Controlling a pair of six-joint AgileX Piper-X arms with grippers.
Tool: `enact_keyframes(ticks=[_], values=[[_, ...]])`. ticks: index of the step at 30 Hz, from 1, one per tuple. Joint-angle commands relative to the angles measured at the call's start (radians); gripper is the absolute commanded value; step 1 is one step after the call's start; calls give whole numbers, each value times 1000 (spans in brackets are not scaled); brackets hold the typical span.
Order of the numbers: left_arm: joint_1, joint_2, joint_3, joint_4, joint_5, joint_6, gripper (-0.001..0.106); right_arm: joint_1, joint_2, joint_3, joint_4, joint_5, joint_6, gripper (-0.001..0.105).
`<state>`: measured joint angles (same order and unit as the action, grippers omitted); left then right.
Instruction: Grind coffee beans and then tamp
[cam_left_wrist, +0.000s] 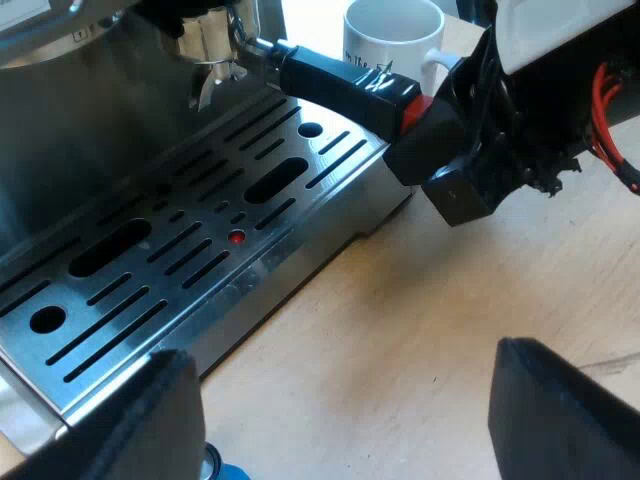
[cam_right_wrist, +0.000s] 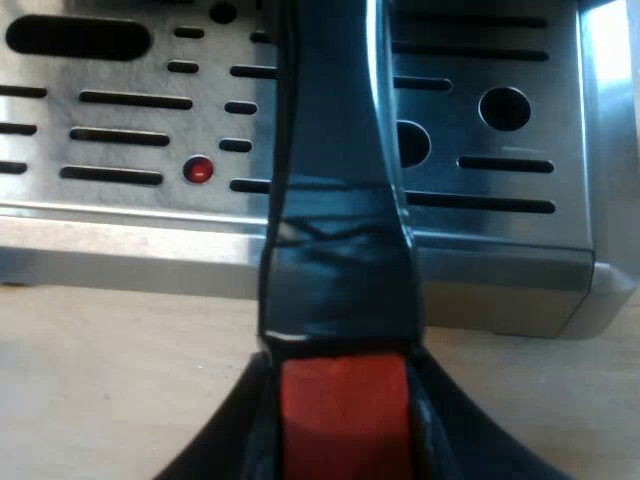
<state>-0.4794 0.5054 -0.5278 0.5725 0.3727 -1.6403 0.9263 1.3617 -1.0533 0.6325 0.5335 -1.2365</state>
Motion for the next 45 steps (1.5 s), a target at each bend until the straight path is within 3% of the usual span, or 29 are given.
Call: enact_keyframes(ticks=[1,14,19,29,41,45], values=[[-6,-3,-4,-4,7,-1,62,16,-20,-8,-12,17,-15,0],[-6,-3,-4,-4,7,-1,62,45,-24,-3,8,40,-15,0],[-6,-3,-4,-4,7,-1,62,45,-50,-3,46,40,30,0],[-6,-3,-4,-4,7,-1,62,58,-76,-3,64,32,30,0],[-6,-3,-4,-4,7,-1,62,157,-76,-3,90,105,52,0],[-6,-3,-4,-4,7,-1,62,186,-76,-3,111,123,87,0]])
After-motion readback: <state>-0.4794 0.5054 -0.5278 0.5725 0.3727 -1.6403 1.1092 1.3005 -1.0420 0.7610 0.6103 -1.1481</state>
